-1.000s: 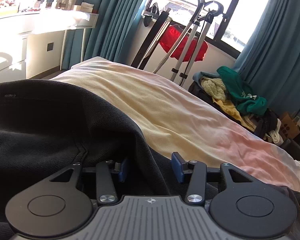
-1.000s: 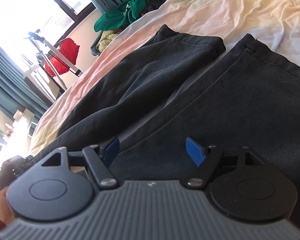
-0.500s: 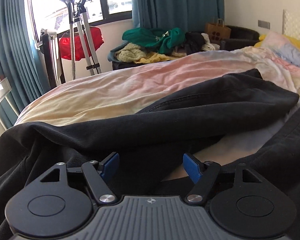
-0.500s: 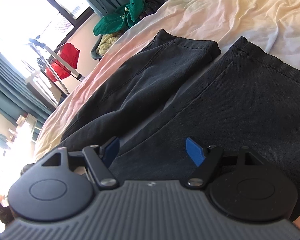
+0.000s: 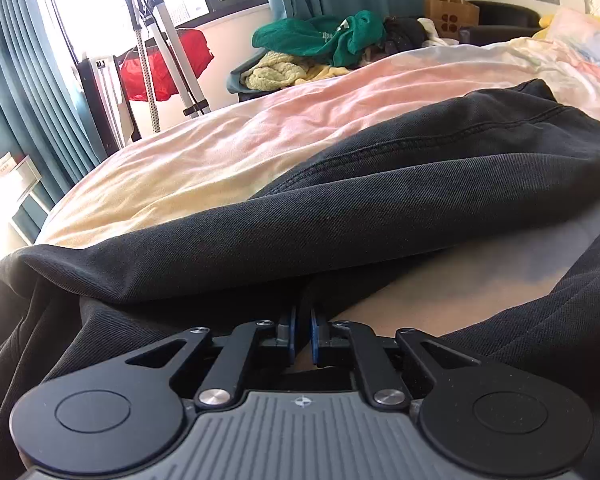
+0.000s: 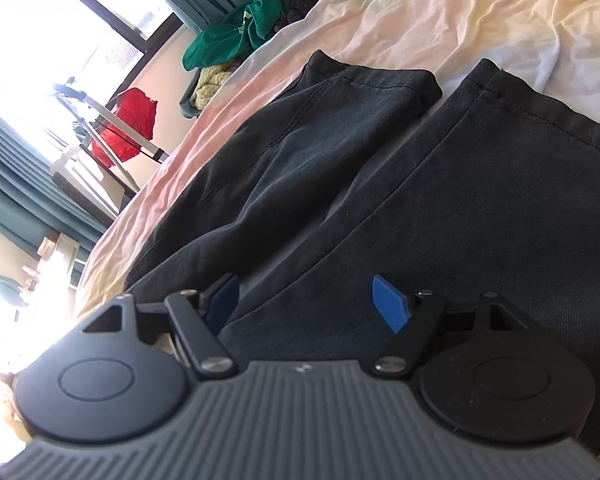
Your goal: Fold clothes
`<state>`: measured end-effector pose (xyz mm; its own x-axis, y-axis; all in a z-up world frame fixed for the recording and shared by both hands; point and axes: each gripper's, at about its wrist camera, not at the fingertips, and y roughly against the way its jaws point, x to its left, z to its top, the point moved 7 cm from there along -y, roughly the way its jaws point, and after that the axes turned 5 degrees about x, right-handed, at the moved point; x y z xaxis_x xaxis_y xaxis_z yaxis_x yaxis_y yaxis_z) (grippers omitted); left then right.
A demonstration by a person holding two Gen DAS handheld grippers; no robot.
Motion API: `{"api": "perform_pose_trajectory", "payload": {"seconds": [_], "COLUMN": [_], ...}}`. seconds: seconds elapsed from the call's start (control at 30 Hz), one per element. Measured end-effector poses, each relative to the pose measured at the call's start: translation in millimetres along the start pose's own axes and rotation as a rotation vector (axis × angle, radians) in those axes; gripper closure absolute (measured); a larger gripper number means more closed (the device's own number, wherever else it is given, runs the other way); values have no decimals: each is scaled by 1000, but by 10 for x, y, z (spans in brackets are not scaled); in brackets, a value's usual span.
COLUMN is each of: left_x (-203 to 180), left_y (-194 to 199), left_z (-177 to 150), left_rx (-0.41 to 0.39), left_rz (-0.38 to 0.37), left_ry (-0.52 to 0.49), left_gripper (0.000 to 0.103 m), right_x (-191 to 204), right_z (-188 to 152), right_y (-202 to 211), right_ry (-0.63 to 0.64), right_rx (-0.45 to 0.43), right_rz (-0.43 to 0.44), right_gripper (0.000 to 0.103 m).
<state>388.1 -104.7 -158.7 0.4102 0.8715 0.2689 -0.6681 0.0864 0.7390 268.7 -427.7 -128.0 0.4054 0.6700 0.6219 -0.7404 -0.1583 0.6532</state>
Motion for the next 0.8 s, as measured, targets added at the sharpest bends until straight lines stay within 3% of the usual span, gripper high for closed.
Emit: {"api": "perform_pose_trajectory", "payload": {"seconds": [0.17, 0.3, 0.43, 0.57, 0.8], "left_x": [43, 23, 29, 42, 34], "left_y": [237, 373, 460, 460, 459], "left_z": [-18, -214, -360, -409, -499], "left_rx": [-30, -33, -94, -137, -158], "left_rz": [-46, -81, -95, -94, -106], "left_ry": [51, 77, 149, 213, 245], "left_gripper": [101, 101, 100, 99, 99], "right_x": [5, -11, -160, -395, -440], "right_z": [1, 23, 204, 467, 765], "right_y": [6, -2, -47, -199, -616], "right_ry": [-8, -26, -126, -202, -223], "right_rx": [3, 7, 9, -134, -232], "right_rz": [4, 21, 81, 8, 73], "right_gripper": [26, 26, 27, 26, 29]}}
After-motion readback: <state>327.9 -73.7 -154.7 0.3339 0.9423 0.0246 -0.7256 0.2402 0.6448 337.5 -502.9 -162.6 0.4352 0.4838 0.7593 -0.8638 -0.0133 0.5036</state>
